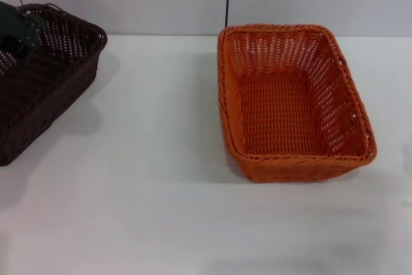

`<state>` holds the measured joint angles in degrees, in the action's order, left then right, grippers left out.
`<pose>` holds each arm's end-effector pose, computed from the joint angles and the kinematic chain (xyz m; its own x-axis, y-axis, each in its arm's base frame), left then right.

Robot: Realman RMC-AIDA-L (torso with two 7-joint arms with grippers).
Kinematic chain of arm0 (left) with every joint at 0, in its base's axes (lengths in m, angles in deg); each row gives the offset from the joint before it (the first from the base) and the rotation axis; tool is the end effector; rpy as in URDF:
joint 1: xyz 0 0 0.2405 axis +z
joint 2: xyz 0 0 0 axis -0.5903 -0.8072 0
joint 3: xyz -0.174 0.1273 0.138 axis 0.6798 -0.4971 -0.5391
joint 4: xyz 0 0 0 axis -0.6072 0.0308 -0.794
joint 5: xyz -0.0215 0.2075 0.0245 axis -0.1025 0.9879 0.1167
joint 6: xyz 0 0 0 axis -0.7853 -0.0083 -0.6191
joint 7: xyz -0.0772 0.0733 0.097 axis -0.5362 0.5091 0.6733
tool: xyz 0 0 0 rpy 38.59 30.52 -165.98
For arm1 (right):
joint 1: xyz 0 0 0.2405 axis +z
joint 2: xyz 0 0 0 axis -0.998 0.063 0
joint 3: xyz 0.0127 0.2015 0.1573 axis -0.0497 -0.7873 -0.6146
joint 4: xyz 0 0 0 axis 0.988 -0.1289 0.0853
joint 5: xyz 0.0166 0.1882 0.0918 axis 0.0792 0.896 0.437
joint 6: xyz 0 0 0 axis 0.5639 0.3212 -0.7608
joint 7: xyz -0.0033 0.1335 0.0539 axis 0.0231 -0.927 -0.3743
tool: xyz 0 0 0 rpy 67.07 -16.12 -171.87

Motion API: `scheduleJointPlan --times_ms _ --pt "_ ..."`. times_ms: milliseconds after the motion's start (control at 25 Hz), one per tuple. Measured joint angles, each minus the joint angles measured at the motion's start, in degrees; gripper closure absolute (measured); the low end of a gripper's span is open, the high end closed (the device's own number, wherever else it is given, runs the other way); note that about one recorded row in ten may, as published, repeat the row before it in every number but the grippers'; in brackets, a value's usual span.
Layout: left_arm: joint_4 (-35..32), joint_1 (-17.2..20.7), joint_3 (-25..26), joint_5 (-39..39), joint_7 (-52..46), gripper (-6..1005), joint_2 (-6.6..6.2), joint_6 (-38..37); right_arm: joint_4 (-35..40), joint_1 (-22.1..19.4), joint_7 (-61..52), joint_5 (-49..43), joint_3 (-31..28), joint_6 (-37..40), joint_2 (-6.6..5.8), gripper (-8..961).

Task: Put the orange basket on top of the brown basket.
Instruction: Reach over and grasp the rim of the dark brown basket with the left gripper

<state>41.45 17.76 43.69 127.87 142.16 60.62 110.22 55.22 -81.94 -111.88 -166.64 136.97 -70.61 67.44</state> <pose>-0.2140 0.3802 0.1236 0.9703 0.2414 -0.0170 0.1163 -0.5267 -0.8421 0.3039 0.2468 -0.0210 0.5667 0.1843 -0.8030 -0.8196 0.2256 -0.5267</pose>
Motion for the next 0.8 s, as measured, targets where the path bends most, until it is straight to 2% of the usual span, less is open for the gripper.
scheduleJointPlan --times_ms 200,280,440,480,520,560,640,680,800 --pt "6.13 1.85 -2.29 0.02 -5.19 938 0.03 5.13 -0.29 -0.14 0.00 0.00 0.00 0.15 0.00 262" --pt "6.85 1.75 -2.72 0.37 -6.67 932 0.02 7.73 -0.38 0.00 -0.01 0.00 -0.04 0.28 -0.03 262" --pt "6.85 1.75 -2.72 0.37 -6.67 919 0.02 7.73 -0.46 0.18 -0.01 -0.01 -0.16 0.31 -0.11 261" --pt "5.21 0.57 -3.49 1.63 -7.89 916 0.00 9.07 -0.56 0.34 -0.03 -0.01 -0.24 0.35 -0.15 261" --pt "5.21 0.57 -3.49 1.63 -7.89 867 0.00 9.07 -0.59 0.41 -0.04 -0.01 -0.25 0.37 -0.17 261" --pt "2.50 -0.48 -4.27 3.68 -8.18 819 0.08 7.80 -0.65 0.49 -0.05 0.00 -0.26 0.40 -0.20 261" --pt "2.50 -0.48 -4.27 3.68 -8.18 722 0.08 7.80 -0.66 0.51 -0.06 -0.01 -0.27 0.42 -0.22 261" --pt "-2.98 -3.23 -5.42 7.30 -9.25 673 0.14 6.19 -0.67 0.49 -0.07 -0.01 -0.31 0.43 -0.24 261" --pt "-4.68 -4.14 -5.62 8.24 -9.66 567 0.11 6.05 -0.72 0.35 -0.06 -0.01 -0.33 0.46 -0.26 262"
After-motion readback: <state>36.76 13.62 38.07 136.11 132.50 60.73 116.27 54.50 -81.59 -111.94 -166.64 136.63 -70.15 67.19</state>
